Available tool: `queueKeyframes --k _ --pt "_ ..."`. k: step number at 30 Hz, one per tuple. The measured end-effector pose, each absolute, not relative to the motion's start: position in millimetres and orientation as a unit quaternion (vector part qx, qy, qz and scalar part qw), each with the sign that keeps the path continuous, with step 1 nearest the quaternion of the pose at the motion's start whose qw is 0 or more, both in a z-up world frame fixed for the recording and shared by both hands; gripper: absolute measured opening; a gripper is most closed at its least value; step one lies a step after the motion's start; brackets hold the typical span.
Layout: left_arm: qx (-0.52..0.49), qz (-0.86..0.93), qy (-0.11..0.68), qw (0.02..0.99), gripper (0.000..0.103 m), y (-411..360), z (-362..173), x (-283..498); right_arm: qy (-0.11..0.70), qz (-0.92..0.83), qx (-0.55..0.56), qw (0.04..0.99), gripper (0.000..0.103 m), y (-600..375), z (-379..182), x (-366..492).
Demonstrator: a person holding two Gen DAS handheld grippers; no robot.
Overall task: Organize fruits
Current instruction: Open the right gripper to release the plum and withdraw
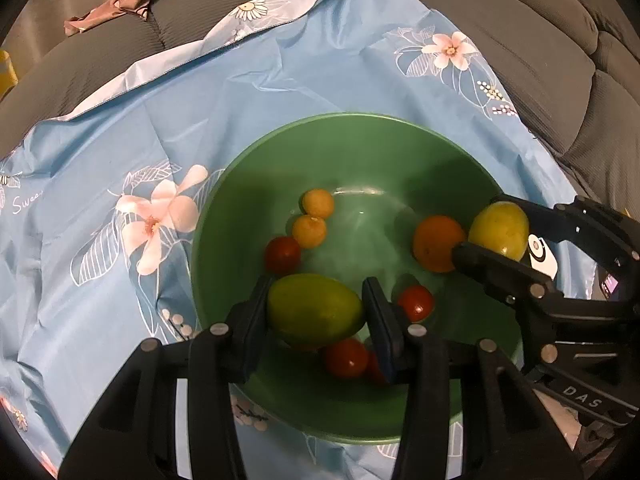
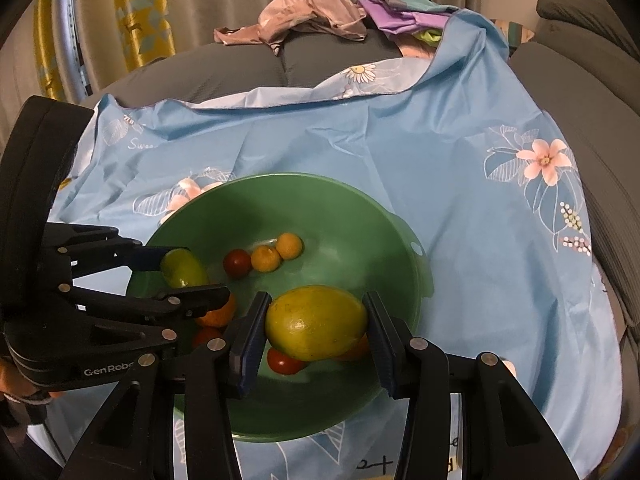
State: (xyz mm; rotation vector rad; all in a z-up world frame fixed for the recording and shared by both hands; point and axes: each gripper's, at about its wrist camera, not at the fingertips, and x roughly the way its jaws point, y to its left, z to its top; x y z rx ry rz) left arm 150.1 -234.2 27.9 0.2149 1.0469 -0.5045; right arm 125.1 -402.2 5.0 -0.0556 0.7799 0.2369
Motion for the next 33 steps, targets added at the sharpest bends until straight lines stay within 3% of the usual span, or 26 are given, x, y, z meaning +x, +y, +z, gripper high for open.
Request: queueKeyframes --k 3,5,9,13,15,17,24,33 --pt "0.095 -0.237 0.488 0.835 0.049 -232.3 33.3 147.9 0.383 0.112 -0.027 0.917 0.047 -401.8 5.6 124.6" --pt "0.091 -0.239 0.483 0.838 0.059 -231.7 38.6 146.1 0.381 0.111 -0.028 0.918 0.047 -401.5 7.7 122.8" --pt "0.095 -0.231 0.478 0.842 0.069 -229.5 48.2 143.2 0.378 0.101 -0.035 0.920 0.047 -401.7 15.5 120.1" --pt "0.092 -0.211 0.480 0.846 0.088 -221.4 59.4 141.0 0.373 0.089 -0.051 0.922 0.051 -402.3 25.5 113.8" --pt "0.073 -0.209 0.476 0.851 0.090 -214.9 68.9 138.2 0.370 0.087 -0.055 0.923 0.056 -403.4 32.9 110.6" --pt "0.058 -0.209 0.472 0.855 0.103 -209.8 80.5 134.5 0.363 0.094 -0.059 0.925 0.056 -404.2 44.0 104.7" --pt "0.030 -0.212 0.460 0.862 0.103 -200.8 107.3 120.0 0.347 0.110 -0.074 0.928 0.056 -402.2 70.4 87.3" --pt "0.087 -0.172 0.437 0.879 0.103 -212.0 115.7 110.3 0.347 0.106 -0.078 0.929 0.056 -401.4 75.0 81.0"
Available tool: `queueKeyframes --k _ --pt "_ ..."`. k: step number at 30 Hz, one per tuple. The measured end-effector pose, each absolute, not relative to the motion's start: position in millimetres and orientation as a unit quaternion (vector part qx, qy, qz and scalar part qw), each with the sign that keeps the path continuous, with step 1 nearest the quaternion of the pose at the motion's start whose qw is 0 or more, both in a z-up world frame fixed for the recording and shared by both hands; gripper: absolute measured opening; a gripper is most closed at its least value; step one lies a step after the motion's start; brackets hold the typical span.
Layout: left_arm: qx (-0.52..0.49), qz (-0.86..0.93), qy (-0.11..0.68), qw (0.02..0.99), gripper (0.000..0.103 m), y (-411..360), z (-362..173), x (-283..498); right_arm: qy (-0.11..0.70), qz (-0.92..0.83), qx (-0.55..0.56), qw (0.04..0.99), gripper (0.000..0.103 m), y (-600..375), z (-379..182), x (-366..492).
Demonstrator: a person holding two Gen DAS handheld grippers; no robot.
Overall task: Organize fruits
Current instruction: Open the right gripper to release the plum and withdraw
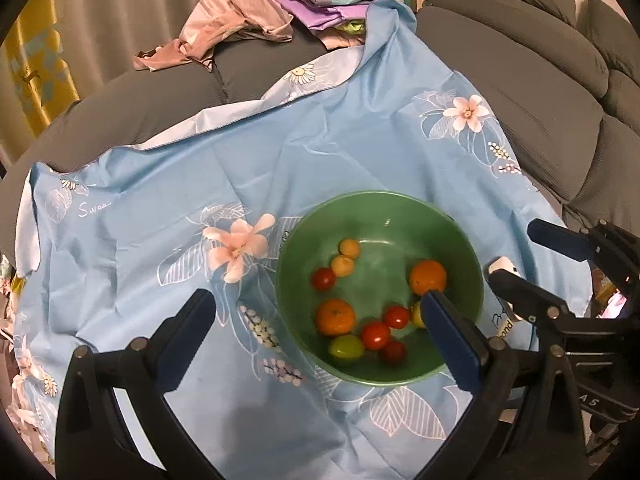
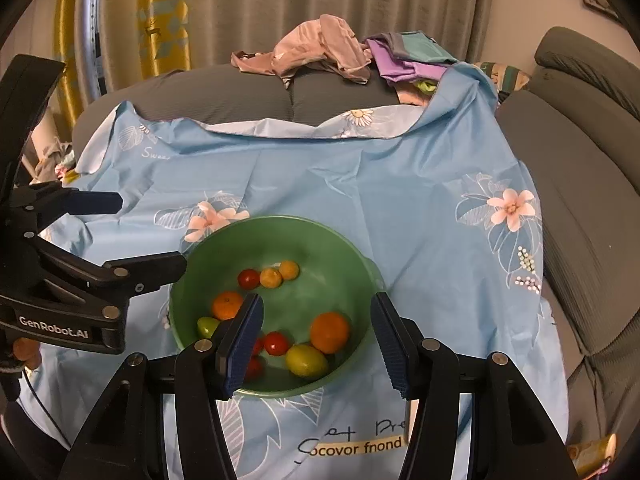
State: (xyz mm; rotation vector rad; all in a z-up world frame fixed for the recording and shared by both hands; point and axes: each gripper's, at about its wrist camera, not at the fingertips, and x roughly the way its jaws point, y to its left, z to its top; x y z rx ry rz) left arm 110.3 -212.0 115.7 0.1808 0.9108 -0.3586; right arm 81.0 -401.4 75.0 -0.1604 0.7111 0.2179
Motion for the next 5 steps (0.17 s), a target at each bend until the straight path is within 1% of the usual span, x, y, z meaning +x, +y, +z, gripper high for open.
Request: queueKeyframes --k 5 --pt "0.110 -0.155 0.432 0.882 0.103 -217.5 114.4 109.8 0.347 0.106 -0.074 0.929 0.056 -403.8 75.8 81.6"
